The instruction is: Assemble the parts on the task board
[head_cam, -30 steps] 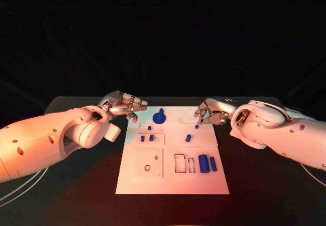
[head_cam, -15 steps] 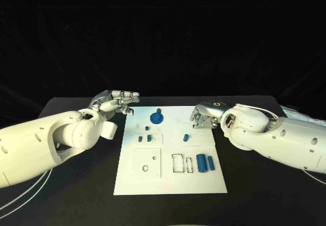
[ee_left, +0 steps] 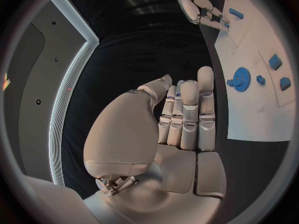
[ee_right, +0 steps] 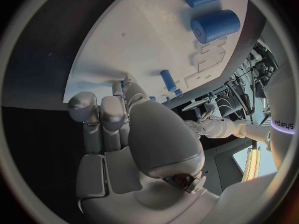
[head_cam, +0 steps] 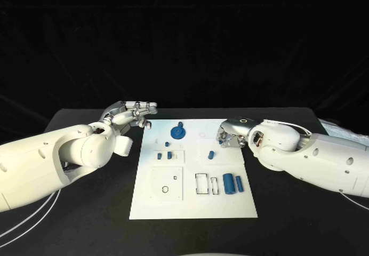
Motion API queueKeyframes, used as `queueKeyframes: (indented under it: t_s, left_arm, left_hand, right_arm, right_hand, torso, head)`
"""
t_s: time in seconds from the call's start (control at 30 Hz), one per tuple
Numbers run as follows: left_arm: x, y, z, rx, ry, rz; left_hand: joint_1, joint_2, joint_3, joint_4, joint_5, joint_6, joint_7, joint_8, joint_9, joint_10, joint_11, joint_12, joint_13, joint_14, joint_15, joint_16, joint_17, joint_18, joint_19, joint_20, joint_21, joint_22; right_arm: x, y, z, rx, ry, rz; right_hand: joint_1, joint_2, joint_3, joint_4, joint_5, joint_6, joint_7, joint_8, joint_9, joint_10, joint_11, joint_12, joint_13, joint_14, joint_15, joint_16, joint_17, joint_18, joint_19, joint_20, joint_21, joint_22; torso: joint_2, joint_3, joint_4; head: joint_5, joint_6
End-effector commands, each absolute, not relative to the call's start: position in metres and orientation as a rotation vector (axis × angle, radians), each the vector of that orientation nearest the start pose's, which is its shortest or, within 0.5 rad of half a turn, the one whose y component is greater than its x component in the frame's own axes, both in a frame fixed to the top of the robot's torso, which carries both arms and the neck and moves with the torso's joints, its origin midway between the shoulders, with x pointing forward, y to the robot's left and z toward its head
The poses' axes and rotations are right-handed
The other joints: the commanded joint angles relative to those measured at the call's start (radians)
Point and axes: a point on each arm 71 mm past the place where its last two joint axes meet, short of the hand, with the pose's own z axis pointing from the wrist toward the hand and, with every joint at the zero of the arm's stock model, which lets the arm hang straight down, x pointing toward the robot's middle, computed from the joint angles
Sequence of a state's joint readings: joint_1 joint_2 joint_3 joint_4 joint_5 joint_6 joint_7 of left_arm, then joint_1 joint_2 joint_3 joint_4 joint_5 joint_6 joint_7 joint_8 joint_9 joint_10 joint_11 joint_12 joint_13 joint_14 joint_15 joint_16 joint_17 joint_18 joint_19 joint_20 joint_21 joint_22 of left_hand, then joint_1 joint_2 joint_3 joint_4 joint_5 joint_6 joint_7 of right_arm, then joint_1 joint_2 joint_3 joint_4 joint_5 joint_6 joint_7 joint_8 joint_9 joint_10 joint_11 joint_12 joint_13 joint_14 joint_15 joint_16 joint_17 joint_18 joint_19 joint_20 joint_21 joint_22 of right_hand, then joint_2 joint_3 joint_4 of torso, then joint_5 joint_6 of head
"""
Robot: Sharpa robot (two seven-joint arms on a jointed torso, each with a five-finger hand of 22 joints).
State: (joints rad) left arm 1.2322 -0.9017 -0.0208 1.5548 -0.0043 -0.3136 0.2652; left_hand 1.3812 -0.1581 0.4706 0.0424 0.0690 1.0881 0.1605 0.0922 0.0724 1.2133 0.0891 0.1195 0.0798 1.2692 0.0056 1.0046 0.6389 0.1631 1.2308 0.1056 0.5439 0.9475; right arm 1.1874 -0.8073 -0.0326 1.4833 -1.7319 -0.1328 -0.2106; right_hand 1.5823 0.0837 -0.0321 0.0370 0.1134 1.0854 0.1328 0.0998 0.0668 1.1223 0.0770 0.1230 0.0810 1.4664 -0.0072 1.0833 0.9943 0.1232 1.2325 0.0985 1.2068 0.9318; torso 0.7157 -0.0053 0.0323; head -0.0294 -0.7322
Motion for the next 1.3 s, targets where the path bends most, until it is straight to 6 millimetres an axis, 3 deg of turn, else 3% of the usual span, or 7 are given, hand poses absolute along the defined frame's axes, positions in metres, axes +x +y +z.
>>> queueKeyframes:
  t_s: [0.03, 0.37, 0.73, 0.93, 1.3]
  left_arm:
    - [0.491, 0.228, -0.161, -1.175, 1.464, -1.488]
    - [0.490, 0.227, -0.161, -1.177, 1.471, -1.487]
    - [0.490, 0.226, -0.162, -1.176, 1.480, -1.487]
    - [0.490, 0.226, -0.162, -1.172, 1.485, -1.487]
    - [0.491, 0.227, -0.162, -1.174, 1.487, -1.486]
  left_hand:
    - [-0.008, 0.002, -0.007, 0.002, -0.005, -0.004, 0.004, 0.006, -0.001, -0.004, 0.000, 0.002, 0.001, -0.007, 0.000, -0.007, -0.002, 0.020, -0.009, 0.001, -0.005, -0.001]
    - [-0.007, 0.003, -0.007, 0.001, -0.004, -0.005, 0.004, 0.006, -0.001, -0.006, 0.001, 0.003, 0.001, -0.009, 0.000, -0.010, -0.005, 0.020, -0.009, 0.001, -0.008, -0.004]
    - [-0.002, 0.007, -0.006, -0.004, -0.004, -0.008, 0.005, 0.006, -0.001, -0.010, 0.001, 0.004, 0.001, -0.010, 0.001, -0.014, -0.011, 0.020, -0.008, 0.002, -0.013, -0.008]
    - [0.002, 0.009, -0.005, -0.007, -0.004, -0.009, 0.006, 0.006, -0.002, -0.012, 0.002, 0.005, 0.001, -0.012, 0.001, -0.017, -0.014, 0.020, -0.007, 0.001, -0.016, -0.011]
    - [0.005, 0.011, -0.004, -0.011, -0.004, -0.011, 0.007, 0.006, -0.002, -0.015, 0.003, 0.006, 0.001, -0.013, 0.001, -0.020, -0.019, 0.020, -0.006, 0.001, -0.019, -0.013]
  right_arm:
    - [0.489, -0.192, -0.204, -0.438, 1.777, 0.368]
    - [0.489, -0.189, -0.211, -0.456, 1.814, 0.365]
    - [0.489, -0.187, -0.211, -0.437, 1.792, 0.367]
    - [0.487, -0.189, -0.205, -0.390, 1.736, 0.393]
    - [0.485, -0.196, -0.196, -0.326, 1.698, 0.416]
  right_hand:
    - [0.007, 0.004, 0.016, -0.004, -0.014, 0.012, -0.001, -0.003, 0.002, 0.012, -0.003, -0.005, -0.006, 0.009, 0.001, -0.006, -0.001, 0.004, 0.006, 0.000, 0.002, 0.003]
    - [0.005, 0.022, 0.130, -0.036, -0.061, 0.043, -0.010, -0.008, 0.003, 0.042, -0.012, -0.020, -0.018, 0.013, -0.008, 0.001, 0.004, 0.002, 0.012, -0.009, 0.009, 0.014]
    - [-0.104, -0.048, 0.318, -0.067, -0.063, 0.063, -0.012, -0.025, 0.005, 0.059, -0.014, -0.052, -0.018, 0.016, -0.011, 0.007, 0.008, 0.001, 0.015, -0.011, 0.015, 0.024]
    - [-0.136, -0.064, 0.341, -0.062, -0.065, 0.070, -0.012, -0.024, 0.006, 0.065, -0.013, -0.053, -0.018, 0.020, -0.010, 0.019, 0.020, -0.002, 0.024, -0.011, 0.024, 0.038]
    - [-0.151, -0.072, 0.359, -0.060, -0.065, 0.072, -0.011, -0.025, 0.007, 0.066, -0.013, -0.055, -0.018, 0.021, -0.010, 0.023, 0.023, -0.003, 0.028, -0.010, 0.028, 0.043]
  torso:
    - [0.000, 0.0002, -0.0006]
    - [0.000, 0.0003, -0.0017]
    - [-0.001, 0.0007, -0.0022]
    - [-0.001, 0.0008, -0.0019]
    - [-0.001, 0.0001, -0.0013]
  head:
    - [0.003, -0.001]
    - [0.004, -0.003]
    - [0.003, -0.007]
    - [0.002, -0.008]
    - [0.002, -0.006]
